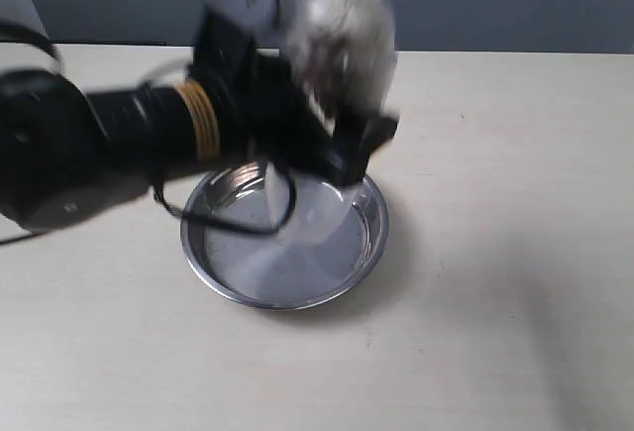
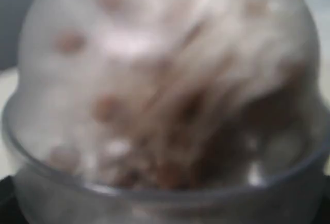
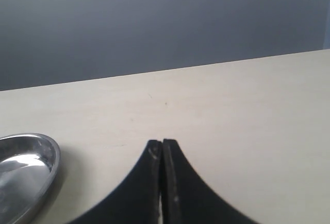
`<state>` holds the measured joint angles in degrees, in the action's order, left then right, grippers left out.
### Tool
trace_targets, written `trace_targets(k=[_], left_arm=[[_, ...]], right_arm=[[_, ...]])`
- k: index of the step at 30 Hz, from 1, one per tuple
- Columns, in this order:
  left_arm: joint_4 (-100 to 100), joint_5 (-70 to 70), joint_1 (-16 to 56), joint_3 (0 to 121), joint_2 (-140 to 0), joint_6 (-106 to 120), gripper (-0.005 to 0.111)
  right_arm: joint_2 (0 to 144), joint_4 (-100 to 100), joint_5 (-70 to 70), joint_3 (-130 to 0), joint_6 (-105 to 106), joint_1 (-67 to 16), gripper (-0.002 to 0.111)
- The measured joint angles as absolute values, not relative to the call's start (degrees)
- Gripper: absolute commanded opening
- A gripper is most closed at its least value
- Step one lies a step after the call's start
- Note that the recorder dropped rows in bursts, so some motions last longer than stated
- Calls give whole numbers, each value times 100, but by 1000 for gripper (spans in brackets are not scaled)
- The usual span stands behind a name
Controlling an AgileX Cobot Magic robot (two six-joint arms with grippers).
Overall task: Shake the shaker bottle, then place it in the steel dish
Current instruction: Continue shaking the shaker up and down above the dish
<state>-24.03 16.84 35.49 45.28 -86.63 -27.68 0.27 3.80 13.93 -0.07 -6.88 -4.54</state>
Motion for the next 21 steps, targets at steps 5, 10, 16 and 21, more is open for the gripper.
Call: trace_targets(k=[5, 10, 16, 21], left_arm=[[-2682, 1358, 3610, 5153, -7964, -2699, 0], [-2386, 1990, 3610, 4851, -8134, -2651, 0], [-2271, 1656, 3610, 4673, -8319, -2656, 0], [-2111, 2361, 3610, 4993, -7929, -2620, 0]], right_arm=[[27, 380, 1393, -7, -688, -454, -1], [27, 380, 1393, -7, -688, -454, -1], [27, 380, 1393, -7, -688, -454, -1], [27, 380, 1393, -7, -688, -454, -1]])
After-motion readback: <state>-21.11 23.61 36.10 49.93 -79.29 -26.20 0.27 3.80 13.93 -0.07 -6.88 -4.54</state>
